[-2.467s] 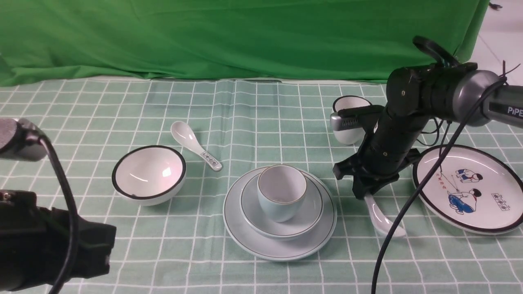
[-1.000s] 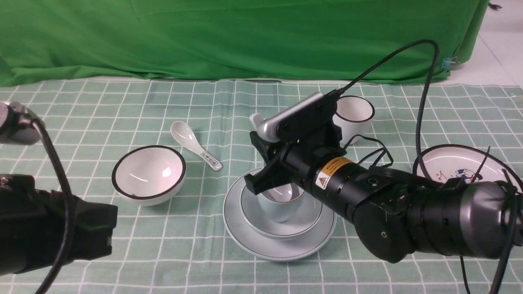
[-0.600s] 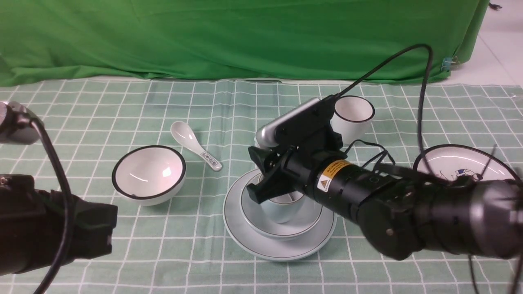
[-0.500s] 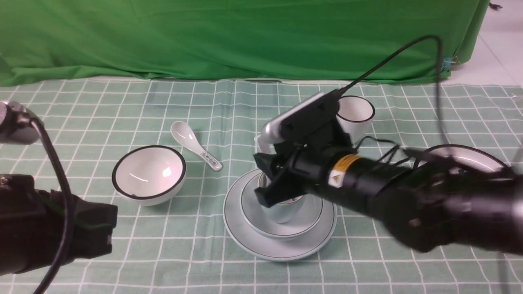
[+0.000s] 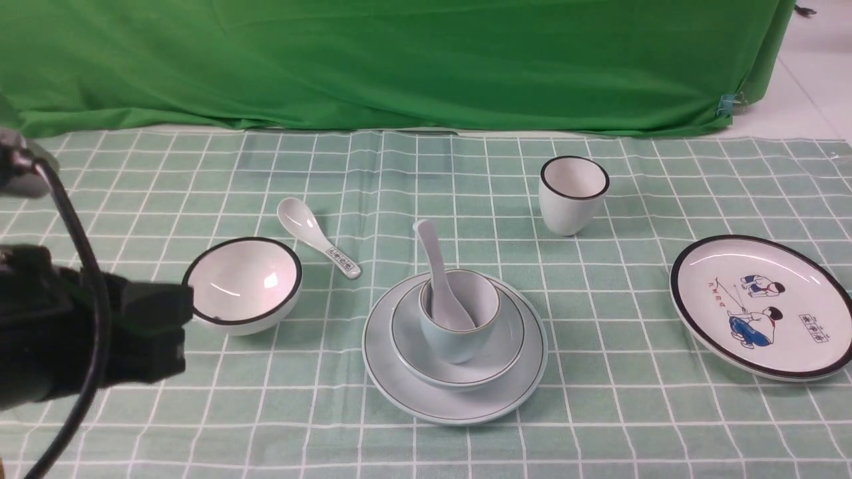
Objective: Place the bowls on the plates on the blue tablecloth, put the cups on the bowls, and place the spoons in the cups.
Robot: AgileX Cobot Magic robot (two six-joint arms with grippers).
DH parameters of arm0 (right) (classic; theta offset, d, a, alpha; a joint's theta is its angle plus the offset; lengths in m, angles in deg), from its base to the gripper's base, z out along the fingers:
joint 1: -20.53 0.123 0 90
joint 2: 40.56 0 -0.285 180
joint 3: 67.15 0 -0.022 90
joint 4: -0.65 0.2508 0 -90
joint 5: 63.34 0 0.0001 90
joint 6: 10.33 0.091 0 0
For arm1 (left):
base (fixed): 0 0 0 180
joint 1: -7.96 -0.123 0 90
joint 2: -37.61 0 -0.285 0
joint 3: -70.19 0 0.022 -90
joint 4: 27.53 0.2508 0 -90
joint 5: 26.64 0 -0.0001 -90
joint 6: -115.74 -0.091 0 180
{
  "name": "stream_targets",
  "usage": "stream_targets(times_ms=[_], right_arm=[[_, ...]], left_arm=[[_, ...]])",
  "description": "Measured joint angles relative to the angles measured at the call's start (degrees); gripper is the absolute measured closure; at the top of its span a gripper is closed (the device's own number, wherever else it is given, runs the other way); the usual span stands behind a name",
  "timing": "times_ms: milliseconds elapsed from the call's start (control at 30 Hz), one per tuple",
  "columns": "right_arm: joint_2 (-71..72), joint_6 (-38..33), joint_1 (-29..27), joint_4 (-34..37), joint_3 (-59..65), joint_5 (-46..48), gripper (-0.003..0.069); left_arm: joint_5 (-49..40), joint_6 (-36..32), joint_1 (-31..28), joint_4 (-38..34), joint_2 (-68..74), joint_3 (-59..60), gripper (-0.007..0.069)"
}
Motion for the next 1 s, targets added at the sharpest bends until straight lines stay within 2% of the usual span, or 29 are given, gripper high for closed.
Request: stream_targets(times_ms=[33, 167, 300, 367, 600, 767, 1000], right_arm=[[7.0, 2.5, -1.5, -1.8, 2.6, -0.5, 0.0633], [18.6, 4.1, -2.5, -2.8, 9.7, -2.2, 0.0636], [24.7, 6.5, -2.7, -3.0, 15.4, -6.0, 0.0636], [27.7, 7.2, -2.7, -3.0, 18.3, -10.9, 0.0636], [28.8, 8.0, -2.7, -3.0, 18.9, -14.5, 0.0608], [28.8, 8.1, -2.7, -3.0, 19.3, -14.7, 0.0585], [28.8, 8.1, -2.7, -3.0, 19.3, -14.7, 0.0572]], left_arm=[[2.8, 0.0, 0.0, 0.1, 0.0, 0.5, 0.0616], [8.0, 0.0, 0.0, 0.1, 0.0, 2.3, 0.0616], [9.5, 0.0, 0.0, 0.1, 0.0, 3.5, 0.0616], [9.1, 0.0, 0.0, 0.1, 0.0, 3.8, 0.0616], [4.7, -2.7, 0.0, -0.8, -5.0, 5.4, 0.0616], [6.6, -3.8, 0.0, -0.8, -16.4, 10.6, 0.0615], [8.2, -4.4, 0.0, -0.9, -21.8, 12.6, 0.0615]])
